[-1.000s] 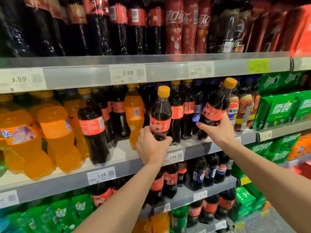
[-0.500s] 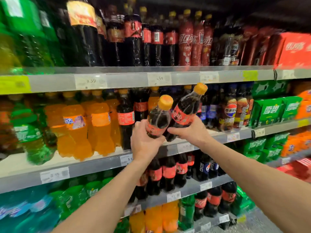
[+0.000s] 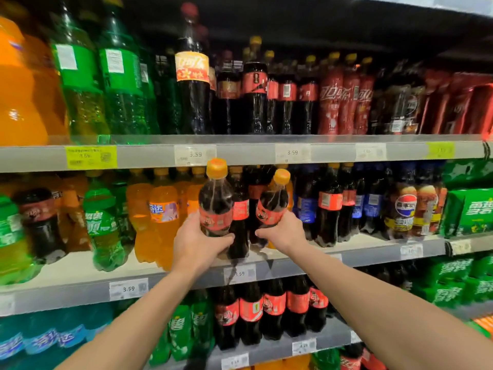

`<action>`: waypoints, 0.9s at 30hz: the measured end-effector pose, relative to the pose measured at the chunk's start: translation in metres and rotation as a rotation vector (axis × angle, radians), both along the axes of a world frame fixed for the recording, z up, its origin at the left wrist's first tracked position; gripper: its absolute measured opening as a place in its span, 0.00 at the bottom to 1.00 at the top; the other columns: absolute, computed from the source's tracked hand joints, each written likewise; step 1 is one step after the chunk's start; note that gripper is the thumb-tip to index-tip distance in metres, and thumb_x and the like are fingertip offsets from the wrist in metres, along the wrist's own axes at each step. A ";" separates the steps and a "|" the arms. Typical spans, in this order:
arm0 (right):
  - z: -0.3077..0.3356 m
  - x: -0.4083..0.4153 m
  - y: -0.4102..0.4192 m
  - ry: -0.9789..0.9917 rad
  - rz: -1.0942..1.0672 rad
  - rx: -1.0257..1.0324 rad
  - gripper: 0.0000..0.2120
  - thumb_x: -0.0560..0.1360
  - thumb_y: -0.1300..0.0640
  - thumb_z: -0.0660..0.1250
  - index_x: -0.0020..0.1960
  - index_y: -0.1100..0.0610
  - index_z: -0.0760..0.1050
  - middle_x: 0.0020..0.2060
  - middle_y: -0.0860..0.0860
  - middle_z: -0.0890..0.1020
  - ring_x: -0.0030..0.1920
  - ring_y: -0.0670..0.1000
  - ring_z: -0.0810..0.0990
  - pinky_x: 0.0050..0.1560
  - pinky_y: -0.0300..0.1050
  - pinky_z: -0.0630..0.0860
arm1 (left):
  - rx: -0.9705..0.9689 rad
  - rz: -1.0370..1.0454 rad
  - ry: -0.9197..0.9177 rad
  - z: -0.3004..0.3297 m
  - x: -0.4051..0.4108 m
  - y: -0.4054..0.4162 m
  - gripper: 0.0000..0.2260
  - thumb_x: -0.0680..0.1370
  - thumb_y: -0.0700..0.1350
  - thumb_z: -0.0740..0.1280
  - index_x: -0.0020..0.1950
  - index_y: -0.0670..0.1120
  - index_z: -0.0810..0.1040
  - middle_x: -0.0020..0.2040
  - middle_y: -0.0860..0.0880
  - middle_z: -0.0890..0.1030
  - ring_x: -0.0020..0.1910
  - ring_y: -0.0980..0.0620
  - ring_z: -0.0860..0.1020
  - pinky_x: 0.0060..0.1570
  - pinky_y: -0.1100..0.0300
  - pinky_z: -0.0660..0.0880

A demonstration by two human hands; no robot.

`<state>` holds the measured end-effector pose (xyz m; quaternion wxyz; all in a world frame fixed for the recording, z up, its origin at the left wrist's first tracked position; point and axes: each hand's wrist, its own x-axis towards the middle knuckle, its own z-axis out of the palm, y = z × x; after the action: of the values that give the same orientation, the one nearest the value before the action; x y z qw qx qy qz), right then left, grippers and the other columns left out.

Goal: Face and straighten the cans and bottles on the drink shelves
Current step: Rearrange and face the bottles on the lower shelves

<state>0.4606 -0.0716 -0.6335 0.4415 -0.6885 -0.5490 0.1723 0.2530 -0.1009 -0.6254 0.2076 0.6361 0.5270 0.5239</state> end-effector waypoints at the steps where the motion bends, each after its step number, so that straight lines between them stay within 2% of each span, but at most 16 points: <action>1: -0.002 -0.003 0.006 -0.033 -0.019 -0.029 0.21 0.65 0.52 0.80 0.54 0.56 0.80 0.45 0.49 0.85 0.47 0.50 0.83 0.44 0.42 0.76 | -0.010 -0.007 0.008 0.000 -0.003 0.001 0.21 0.64 0.50 0.82 0.52 0.53 0.77 0.47 0.57 0.82 0.47 0.56 0.79 0.45 0.60 0.74; 3: -0.007 -0.008 0.015 -0.072 -0.064 -0.062 0.15 0.67 0.50 0.80 0.46 0.57 0.79 0.39 0.49 0.83 0.41 0.50 0.82 0.40 0.43 0.76 | -0.030 -0.029 0.028 -0.002 -0.007 0.005 0.22 0.64 0.51 0.82 0.53 0.54 0.78 0.47 0.58 0.82 0.47 0.57 0.80 0.47 0.59 0.75; 5: -0.012 -0.016 0.024 -0.099 -0.114 -0.043 0.14 0.70 0.51 0.79 0.39 0.56 0.75 0.34 0.49 0.79 0.37 0.51 0.80 0.37 0.44 0.75 | -0.051 -0.051 0.043 -0.006 -0.011 0.010 0.21 0.63 0.51 0.82 0.52 0.55 0.79 0.47 0.57 0.83 0.47 0.57 0.80 0.48 0.58 0.76; 7: -0.018 -0.023 0.035 -0.147 -0.170 -0.014 0.18 0.68 0.46 0.78 0.43 0.58 0.76 0.37 0.51 0.81 0.42 0.54 0.84 0.40 0.46 0.79 | -0.075 -0.063 0.057 -0.011 -0.013 0.016 0.20 0.62 0.51 0.82 0.50 0.56 0.79 0.45 0.58 0.84 0.47 0.58 0.81 0.47 0.58 0.77; 9: -0.017 -0.028 0.040 -0.195 -0.219 -0.010 0.28 0.67 0.38 0.78 0.50 0.60 0.75 0.42 0.53 0.82 0.45 0.56 0.83 0.40 0.46 0.77 | -0.092 -0.066 0.065 -0.014 -0.014 0.018 0.19 0.62 0.53 0.82 0.49 0.55 0.80 0.44 0.57 0.84 0.46 0.57 0.81 0.47 0.58 0.78; 12: -0.013 -0.031 0.045 -0.315 -0.210 -0.024 0.33 0.67 0.31 0.74 0.50 0.60 0.73 0.43 0.54 0.82 0.44 0.57 0.82 0.39 0.48 0.76 | -0.103 -0.082 0.074 -0.014 -0.015 0.022 0.19 0.62 0.53 0.82 0.49 0.54 0.80 0.44 0.56 0.84 0.45 0.58 0.81 0.46 0.59 0.77; 15: -0.009 -0.031 0.047 -0.348 -0.216 -0.033 0.25 0.71 0.36 0.74 0.46 0.58 0.72 0.41 0.53 0.82 0.43 0.57 0.82 0.37 0.46 0.71 | -0.108 -0.096 0.088 -0.013 -0.015 0.023 0.20 0.62 0.53 0.82 0.50 0.54 0.80 0.44 0.57 0.84 0.45 0.59 0.81 0.44 0.62 0.76; 17: -0.009 -0.032 0.049 -0.338 -0.224 -0.058 0.21 0.74 0.40 0.73 0.42 0.57 0.71 0.38 0.51 0.79 0.40 0.56 0.80 0.36 0.44 0.69 | -0.102 -0.094 0.103 -0.013 -0.016 0.024 0.20 0.62 0.54 0.82 0.50 0.55 0.79 0.45 0.59 0.84 0.46 0.59 0.81 0.47 0.59 0.78; 20: -0.012 -0.030 0.052 -0.341 -0.235 -0.063 0.20 0.76 0.41 0.72 0.40 0.56 0.70 0.35 0.50 0.75 0.37 0.54 0.76 0.34 0.45 0.68 | -0.119 -0.080 0.093 -0.016 -0.016 0.027 0.22 0.60 0.57 0.81 0.50 0.55 0.79 0.45 0.58 0.84 0.46 0.59 0.81 0.50 0.55 0.80; 24: -0.017 -0.029 0.056 -0.358 -0.216 -0.071 0.20 0.79 0.44 0.69 0.39 0.55 0.66 0.36 0.50 0.74 0.37 0.54 0.75 0.34 0.45 0.67 | -0.124 -0.056 0.073 -0.023 -0.014 0.024 0.27 0.55 0.63 0.76 0.50 0.55 0.80 0.45 0.59 0.85 0.46 0.58 0.82 0.50 0.53 0.80; 27: -0.020 -0.028 0.052 -0.298 -0.189 -0.059 0.21 0.80 0.45 0.67 0.37 0.55 0.63 0.34 0.50 0.72 0.37 0.54 0.75 0.32 0.45 0.65 | -0.134 -0.053 0.093 -0.026 -0.008 0.021 0.24 0.58 0.60 0.80 0.50 0.56 0.80 0.45 0.59 0.85 0.46 0.59 0.82 0.49 0.54 0.80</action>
<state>0.4330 -0.0193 -0.6535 0.3492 -0.7675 -0.5360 0.0420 0.2446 -0.0803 -0.6517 0.2387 0.6582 0.5528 0.4519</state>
